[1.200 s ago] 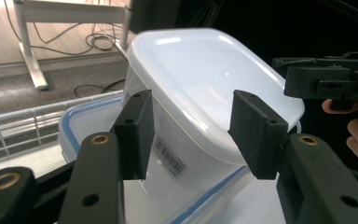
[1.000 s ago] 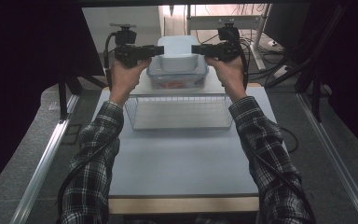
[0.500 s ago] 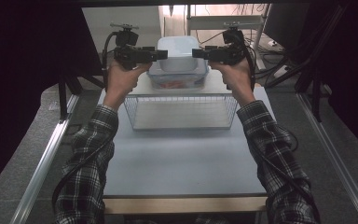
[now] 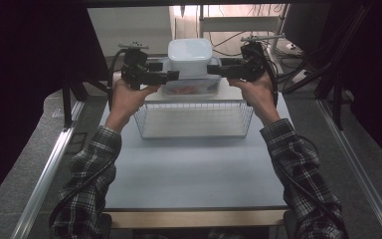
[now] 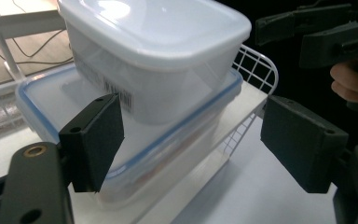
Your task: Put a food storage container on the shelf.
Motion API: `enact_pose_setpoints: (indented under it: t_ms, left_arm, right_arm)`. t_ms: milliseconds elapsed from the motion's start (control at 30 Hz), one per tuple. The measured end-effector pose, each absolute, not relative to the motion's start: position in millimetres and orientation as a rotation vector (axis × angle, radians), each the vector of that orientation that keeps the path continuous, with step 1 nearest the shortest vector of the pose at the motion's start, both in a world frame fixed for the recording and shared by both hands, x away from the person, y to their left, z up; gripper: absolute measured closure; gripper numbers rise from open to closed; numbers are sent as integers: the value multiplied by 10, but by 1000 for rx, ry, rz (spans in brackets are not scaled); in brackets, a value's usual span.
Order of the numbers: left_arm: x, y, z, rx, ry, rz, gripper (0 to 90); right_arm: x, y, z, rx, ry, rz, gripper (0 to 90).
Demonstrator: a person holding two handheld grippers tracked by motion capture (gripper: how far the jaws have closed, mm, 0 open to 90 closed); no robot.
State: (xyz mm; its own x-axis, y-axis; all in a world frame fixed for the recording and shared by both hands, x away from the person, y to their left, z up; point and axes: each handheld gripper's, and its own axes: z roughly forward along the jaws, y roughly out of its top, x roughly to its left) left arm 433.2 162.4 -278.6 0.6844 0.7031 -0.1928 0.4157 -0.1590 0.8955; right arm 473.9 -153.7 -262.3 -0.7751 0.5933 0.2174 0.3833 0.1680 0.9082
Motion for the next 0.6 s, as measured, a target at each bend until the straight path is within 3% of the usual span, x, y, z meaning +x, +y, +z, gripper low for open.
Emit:
enact_pose_setpoints:
  t_ms: [600]
  left_arm:
    - [4126, 1674, -2972, 1825, 842, 330, 152]
  right_arm:
    - [4577, -1646, -2777, 913, 2280, 1640, 188]
